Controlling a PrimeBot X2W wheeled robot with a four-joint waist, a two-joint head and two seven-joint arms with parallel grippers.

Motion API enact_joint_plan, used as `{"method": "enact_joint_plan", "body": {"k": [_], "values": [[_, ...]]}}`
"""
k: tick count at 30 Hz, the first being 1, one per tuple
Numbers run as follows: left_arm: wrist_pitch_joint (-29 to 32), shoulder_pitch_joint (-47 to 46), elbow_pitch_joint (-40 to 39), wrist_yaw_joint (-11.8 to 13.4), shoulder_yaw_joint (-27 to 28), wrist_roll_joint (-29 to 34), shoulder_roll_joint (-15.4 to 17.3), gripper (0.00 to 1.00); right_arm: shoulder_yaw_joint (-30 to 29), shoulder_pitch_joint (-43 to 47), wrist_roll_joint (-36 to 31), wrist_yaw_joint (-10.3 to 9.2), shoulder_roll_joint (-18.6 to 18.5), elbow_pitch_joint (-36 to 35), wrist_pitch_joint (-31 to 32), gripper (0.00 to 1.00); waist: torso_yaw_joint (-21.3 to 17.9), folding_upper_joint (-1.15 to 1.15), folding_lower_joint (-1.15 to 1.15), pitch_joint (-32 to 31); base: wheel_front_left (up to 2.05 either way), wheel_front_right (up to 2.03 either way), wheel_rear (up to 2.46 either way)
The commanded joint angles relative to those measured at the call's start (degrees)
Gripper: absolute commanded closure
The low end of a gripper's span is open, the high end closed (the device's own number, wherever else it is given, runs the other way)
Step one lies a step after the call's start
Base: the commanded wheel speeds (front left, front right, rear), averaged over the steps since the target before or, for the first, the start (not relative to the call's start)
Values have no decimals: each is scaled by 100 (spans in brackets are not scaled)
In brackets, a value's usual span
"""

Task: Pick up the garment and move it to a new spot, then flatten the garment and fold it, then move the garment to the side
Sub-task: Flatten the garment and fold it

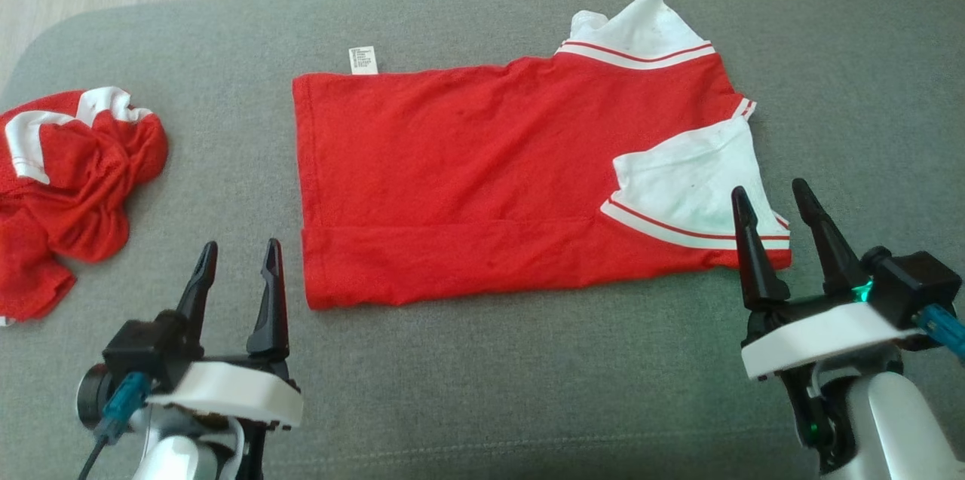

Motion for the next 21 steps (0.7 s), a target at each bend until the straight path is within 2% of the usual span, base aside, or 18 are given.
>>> {"method": "enact_joint_plan", "body": {"k": [1, 9, 13, 21], "values": [[-30, -227, -178, 7, 183, 23, 131, 0, 90, -54, -27, -4, 1, -197, 5, 0, 5, 0, 0, 12, 0, 0, 0], [-46, -404, -109, -56, 86, 51, 136, 0, 78, -126, 7, -4, 2, -184, 11, 0, 12, 0, 0, 101, 0, 0, 0], [90, -805, -2, -208, -42, 83, 174, 0, -41, -414, 14, -4, -115, -26, 45, 0, 30, 0, 0, 254, 0, 0, 0], [663, -1410, 954, -533, -281, -195, 19, 0, -182, -1124, 9, -4, -455, 1168, 469, 0, 7, 0, 0, 623, 0, 0, 0]]}}
